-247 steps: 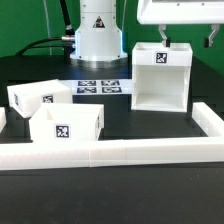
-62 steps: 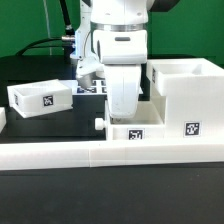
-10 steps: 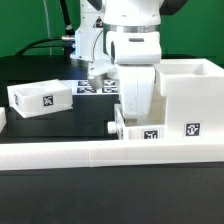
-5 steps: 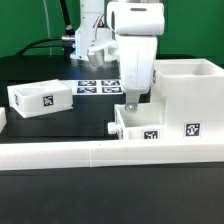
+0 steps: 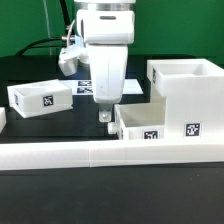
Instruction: Assemble drawer
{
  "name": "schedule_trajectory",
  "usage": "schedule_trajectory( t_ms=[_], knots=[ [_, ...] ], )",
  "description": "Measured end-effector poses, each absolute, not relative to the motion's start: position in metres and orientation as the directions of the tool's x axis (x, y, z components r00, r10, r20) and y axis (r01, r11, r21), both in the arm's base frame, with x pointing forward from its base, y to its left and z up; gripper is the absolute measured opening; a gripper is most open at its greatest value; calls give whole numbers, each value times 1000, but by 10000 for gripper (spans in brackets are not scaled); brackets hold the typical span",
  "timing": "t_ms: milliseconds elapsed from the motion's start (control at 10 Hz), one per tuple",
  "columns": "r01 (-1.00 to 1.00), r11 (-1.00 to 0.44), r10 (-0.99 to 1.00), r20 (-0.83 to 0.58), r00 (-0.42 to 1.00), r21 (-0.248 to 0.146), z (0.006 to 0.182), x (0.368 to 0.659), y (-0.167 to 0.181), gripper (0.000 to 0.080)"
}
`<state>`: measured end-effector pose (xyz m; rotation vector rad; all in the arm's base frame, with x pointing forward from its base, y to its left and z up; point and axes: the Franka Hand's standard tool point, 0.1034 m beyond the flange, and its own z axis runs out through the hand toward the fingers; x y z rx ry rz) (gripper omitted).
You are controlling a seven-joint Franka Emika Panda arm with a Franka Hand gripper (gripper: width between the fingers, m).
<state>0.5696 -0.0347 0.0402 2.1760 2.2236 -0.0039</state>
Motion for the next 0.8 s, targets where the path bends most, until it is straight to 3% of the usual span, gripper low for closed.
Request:
schedule_trajectory(
  t_ms=[400,800],
  knots=[
    [1000,15,995,102,-18,21,33,583,-62,649],
    [1000,-6,975,222,5,7,17,575,-48,649]
  ],
)
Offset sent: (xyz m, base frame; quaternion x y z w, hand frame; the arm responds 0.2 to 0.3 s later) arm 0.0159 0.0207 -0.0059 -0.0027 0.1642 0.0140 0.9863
